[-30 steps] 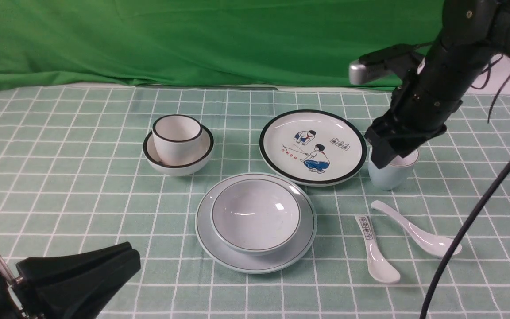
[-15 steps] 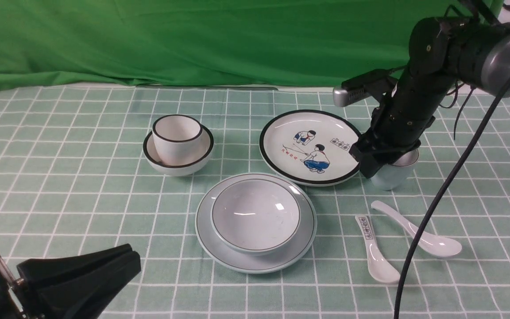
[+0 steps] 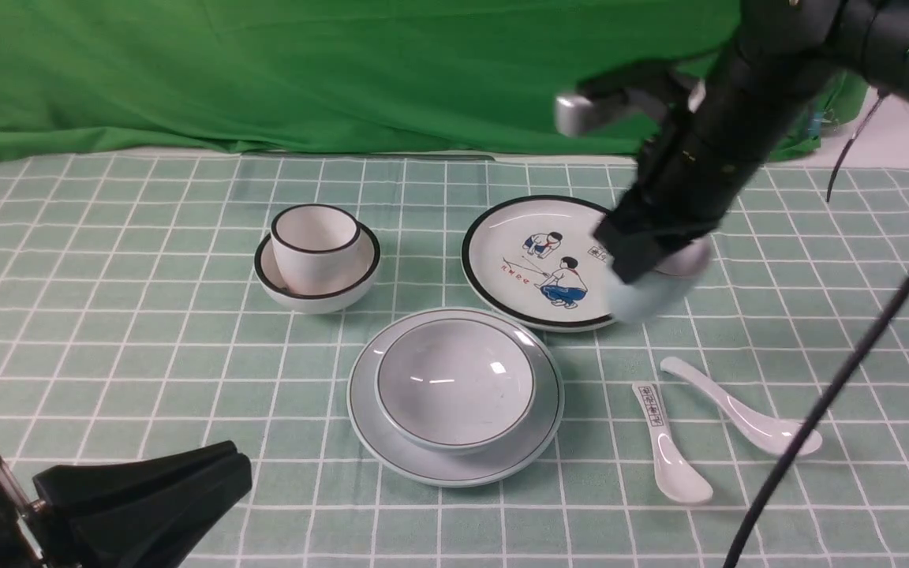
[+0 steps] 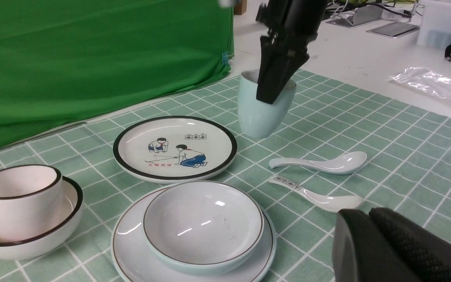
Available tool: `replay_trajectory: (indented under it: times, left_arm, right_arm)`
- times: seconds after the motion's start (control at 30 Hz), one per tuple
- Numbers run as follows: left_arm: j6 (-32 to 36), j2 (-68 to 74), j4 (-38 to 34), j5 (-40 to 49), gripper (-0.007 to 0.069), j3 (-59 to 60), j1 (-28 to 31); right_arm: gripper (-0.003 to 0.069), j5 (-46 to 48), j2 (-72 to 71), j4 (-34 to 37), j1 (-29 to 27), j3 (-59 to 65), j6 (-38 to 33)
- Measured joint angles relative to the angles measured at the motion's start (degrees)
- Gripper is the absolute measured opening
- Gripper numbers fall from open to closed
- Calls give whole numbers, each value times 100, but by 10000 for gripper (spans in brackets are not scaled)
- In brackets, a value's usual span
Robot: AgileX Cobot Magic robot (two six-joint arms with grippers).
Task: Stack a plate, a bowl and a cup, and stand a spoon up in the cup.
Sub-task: Use the right arm to put the blue teacup into the blue rice bowl in the middle
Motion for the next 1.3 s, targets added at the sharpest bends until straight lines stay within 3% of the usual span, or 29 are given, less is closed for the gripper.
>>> replay_trajectory:
  times: [0.03, 0.23, 0.9, 1.07, 1.1, 1.17, 1.3]
  left_arm:
    - [5, 0, 0, 0, 11, 0, 0]
    - [7, 0, 5, 0, 11, 0, 0]
    - [12, 0, 5, 0, 11, 0, 0]
    - [12, 0, 5, 0, 11, 0, 0]
    - [12, 0, 5, 0, 11, 0, 0]
    - [12, 0, 5, 0, 11, 0, 0]
    - [12, 0, 5, 5, 11, 0, 0]
  right_arm:
    - [79, -35, -144, 159, 430, -6, -44]
    - [79, -511, 123, 128, 1368, -6, 38]
    - [107, -949, 1016, -104, 1514, -6, 268]
    - [307, -955, 1018, -230, 1514, -6, 479]
    - [316, -955, 1018, -230, 1514, -6, 492]
    - [424, -878, 995, -242, 1514, -72, 548]
    - [521, -378, 677, -294, 1514, -497, 574]
